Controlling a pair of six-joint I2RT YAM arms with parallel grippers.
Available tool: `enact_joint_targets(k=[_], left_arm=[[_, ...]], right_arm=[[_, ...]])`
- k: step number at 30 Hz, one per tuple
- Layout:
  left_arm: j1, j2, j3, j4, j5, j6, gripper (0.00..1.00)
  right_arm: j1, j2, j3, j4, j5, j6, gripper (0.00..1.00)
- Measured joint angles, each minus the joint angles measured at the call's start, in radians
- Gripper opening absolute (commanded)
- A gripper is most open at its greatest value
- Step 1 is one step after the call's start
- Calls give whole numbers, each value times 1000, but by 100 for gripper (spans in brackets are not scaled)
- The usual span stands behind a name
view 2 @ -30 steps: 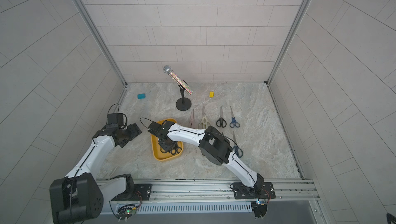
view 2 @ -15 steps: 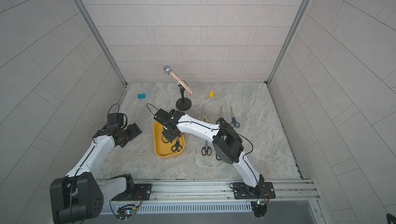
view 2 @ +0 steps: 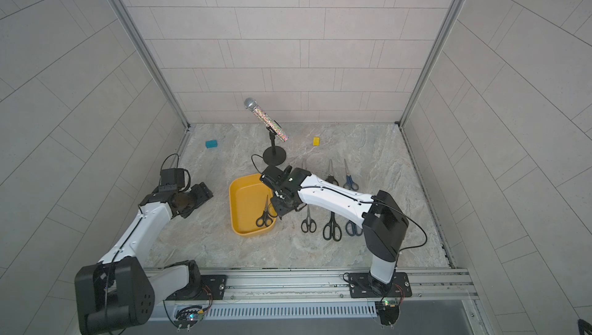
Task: Take the scissors out of the storage box
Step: Place the scissors at the center of the board.
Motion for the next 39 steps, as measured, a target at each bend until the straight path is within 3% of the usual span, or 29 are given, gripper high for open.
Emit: enact_joint_targets(k=[5, 10, 35, 39], left_arm=[[-8, 0, 0, 5, 10, 0, 81], [-8, 0, 0, 6, 15, 0, 81], [-8, 0, 0, 6, 11, 1, 81], [-8, 0, 0, 6, 11, 1, 81]], right_arm=[[0, -105, -171, -25, -23, 104, 0], [-1, -101, -251, -24, -90, 154, 0], [34, 148, -197, 54, -217, 140, 0], [35, 150, -190, 51, -216, 134, 12]])
